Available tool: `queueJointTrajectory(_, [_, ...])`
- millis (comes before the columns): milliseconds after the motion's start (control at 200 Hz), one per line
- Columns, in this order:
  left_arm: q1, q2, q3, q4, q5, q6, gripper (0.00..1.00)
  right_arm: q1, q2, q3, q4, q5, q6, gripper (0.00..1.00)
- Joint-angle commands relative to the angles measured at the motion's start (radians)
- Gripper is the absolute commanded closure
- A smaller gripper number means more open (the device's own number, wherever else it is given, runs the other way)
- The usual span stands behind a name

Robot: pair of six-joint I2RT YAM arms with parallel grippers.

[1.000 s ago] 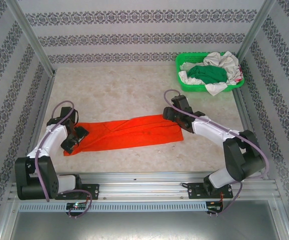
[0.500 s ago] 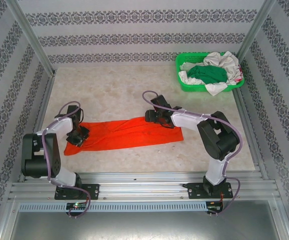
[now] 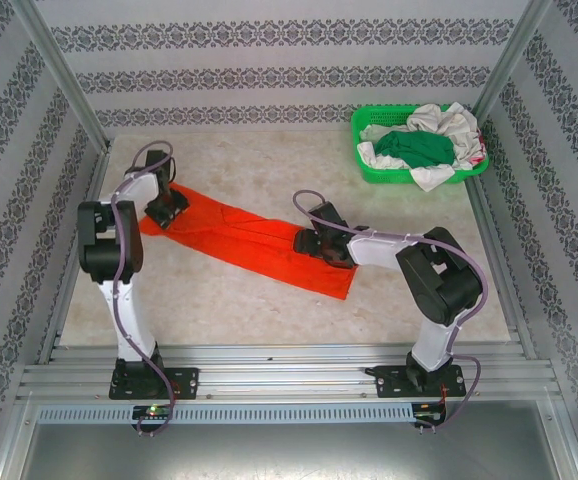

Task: Fold and stack the t-shirts

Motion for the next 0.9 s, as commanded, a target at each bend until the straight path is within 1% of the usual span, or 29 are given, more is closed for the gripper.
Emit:
queueJointTrajectory(0, [-0.011, 0.125, 0.161, -0.123, -0.003, 0.045, 0.33, 0.053, 0.040, -0.055, -0.064, -0.084, 0.091, 0.42])
queueJointTrajectory(80, [-0.013, 0.178, 0.290, -0.176, -0.005, 0.044, 0.14, 0.083, 0.041, -0.038, -0.056, -0.097, 0.096, 0.42])
queueJointTrajectory(115, [-0.014, 0.196, 0.340, -0.196, 0.003, 0.044, 0.10, 0.096, 0.038, -0.028, -0.055, -0.099, 0.091, 0.42])
queueJointTrajectory(205, [-0.018, 0.197, 0.415, -0.236, 0.011, 0.052, 0.05, 0.110, 0.019, -0.002, -0.054, -0.098, 0.051, 0.39])
queueJointTrajectory(235, [-0.020, 0.180, 0.414, -0.235, 0.007, 0.056, 0.00, 0.111, 0.005, 0.002, -0.051, -0.096, 0.028, 0.38])
queueJointTrajectory(290, [-0.022, 0.130, 0.386, -0.218, -0.003, 0.060, 0.00, 0.109, -0.029, 0.010, -0.044, -0.081, -0.028, 0.36])
queueJointTrajectory(415, [-0.022, -0.016, 0.273, -0.173, -0.045, 0.081, 0.00, 0.107, -0.087, 0.053, -0.041, -0.028, -0.183, 0.34])
queueJointTrajectory(530, [-0.021, -0.162, 0.147, -0.139, -0.079, 0.098, 0.00, 0.097, -0.045, 0.165, -0.053, -0.028, -0.323, 0.32])
queueJointTrajectory(669, [-0.021, -0.368, -0.112, -0.057, -0.079, 0.087, 0.00, 0.076, 0.093, 0.348, -0.043, -0.071, -0.435, 0.31])
queueJointTrajectory(779, [-0.022, -0.525, -0.323, -0.022, -0.079, 0.061, 0.00, 0.070, 0.233, 0.564, -0.087, -0.125, -0.442, 0.33])
queueJointTrajectory(894, [-0.021, -0.682, -0.517, -0.020, -0.089, 0.037, 0.00, 0.089, 0.394, 0.804, -0.166, -0.176, -0.439, 0.36])
